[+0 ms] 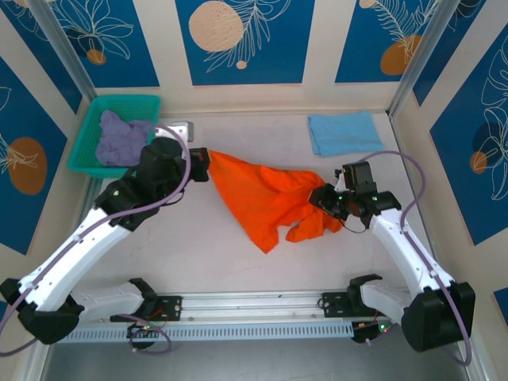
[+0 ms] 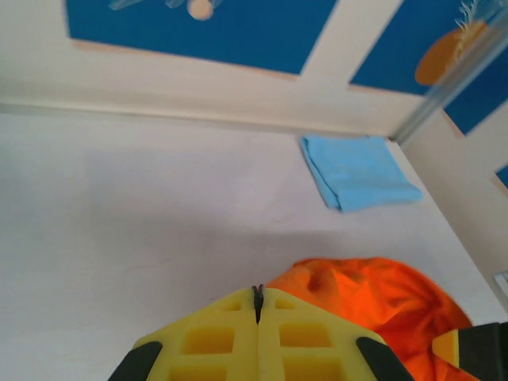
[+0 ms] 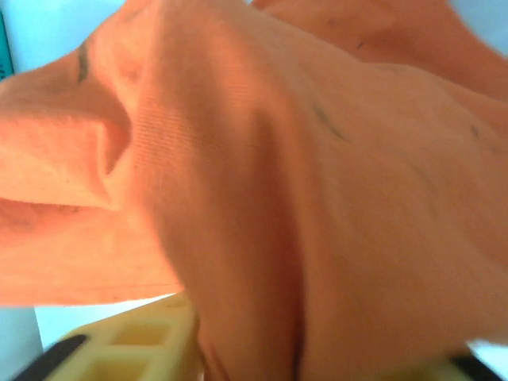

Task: Fold and stack the t-shirts

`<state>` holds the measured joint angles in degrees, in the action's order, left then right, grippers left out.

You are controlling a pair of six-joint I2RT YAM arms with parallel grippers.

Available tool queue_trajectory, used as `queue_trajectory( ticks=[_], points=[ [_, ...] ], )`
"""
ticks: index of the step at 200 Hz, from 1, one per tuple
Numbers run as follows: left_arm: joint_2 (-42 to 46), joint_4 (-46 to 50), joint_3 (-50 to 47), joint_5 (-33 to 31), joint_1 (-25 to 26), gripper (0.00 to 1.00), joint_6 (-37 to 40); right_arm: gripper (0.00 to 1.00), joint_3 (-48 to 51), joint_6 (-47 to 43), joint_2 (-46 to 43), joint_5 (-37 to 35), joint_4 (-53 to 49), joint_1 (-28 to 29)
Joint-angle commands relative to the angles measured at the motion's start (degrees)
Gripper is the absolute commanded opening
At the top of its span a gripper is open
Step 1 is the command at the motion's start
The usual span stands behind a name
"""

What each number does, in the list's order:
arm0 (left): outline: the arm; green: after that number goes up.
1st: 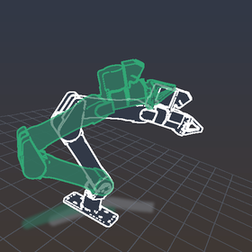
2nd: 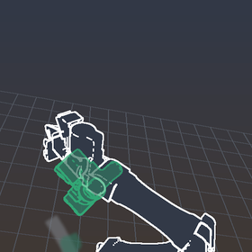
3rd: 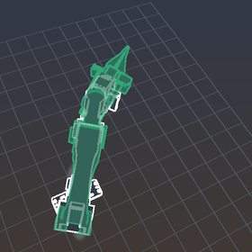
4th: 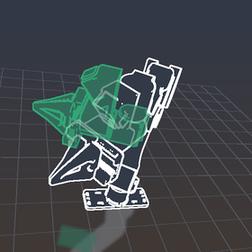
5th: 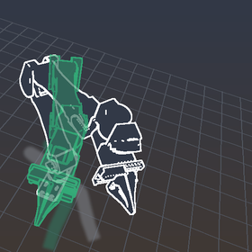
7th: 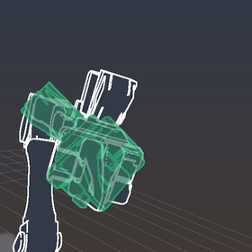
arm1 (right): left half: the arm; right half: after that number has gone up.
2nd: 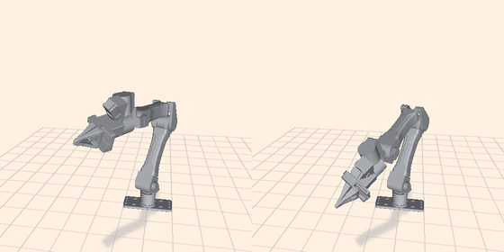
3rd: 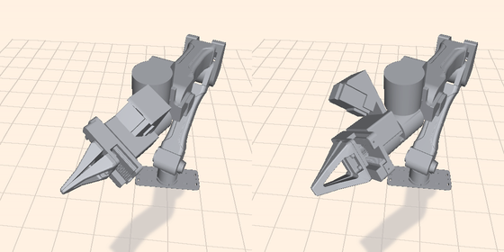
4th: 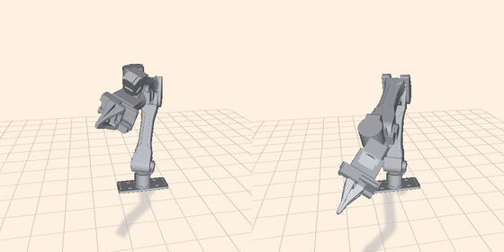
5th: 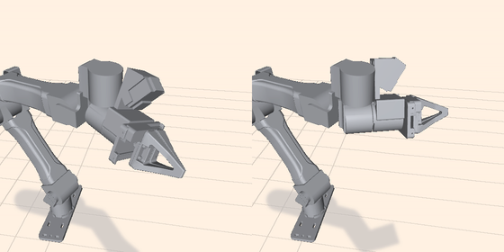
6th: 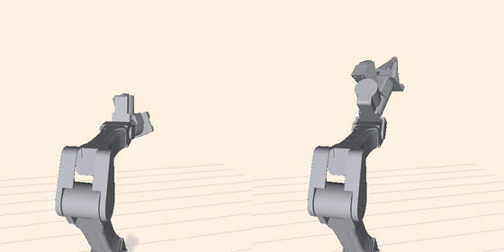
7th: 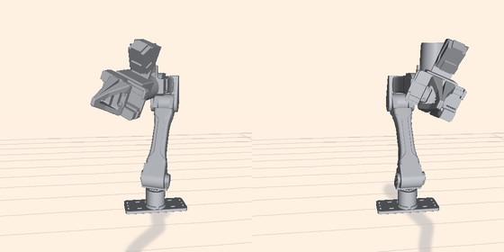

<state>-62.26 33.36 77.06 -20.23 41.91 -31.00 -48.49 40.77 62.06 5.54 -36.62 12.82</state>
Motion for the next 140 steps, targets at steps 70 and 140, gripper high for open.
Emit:
queue_trajectory(
  ticks=[70,140],
  points=[
    [4.57,14.72,-4.52,-11.95,-8.93,0.0,-7.01,0.52,-3.87,-0.5,13.92,-2.11,-0.44,8.27],
    [-1.36,11.05,-10.47,-4.15,-17.32,0.0,-11.8,0.58,3.22,2.26,12.31,-4.65,-0.47,10.8]
  ],
)
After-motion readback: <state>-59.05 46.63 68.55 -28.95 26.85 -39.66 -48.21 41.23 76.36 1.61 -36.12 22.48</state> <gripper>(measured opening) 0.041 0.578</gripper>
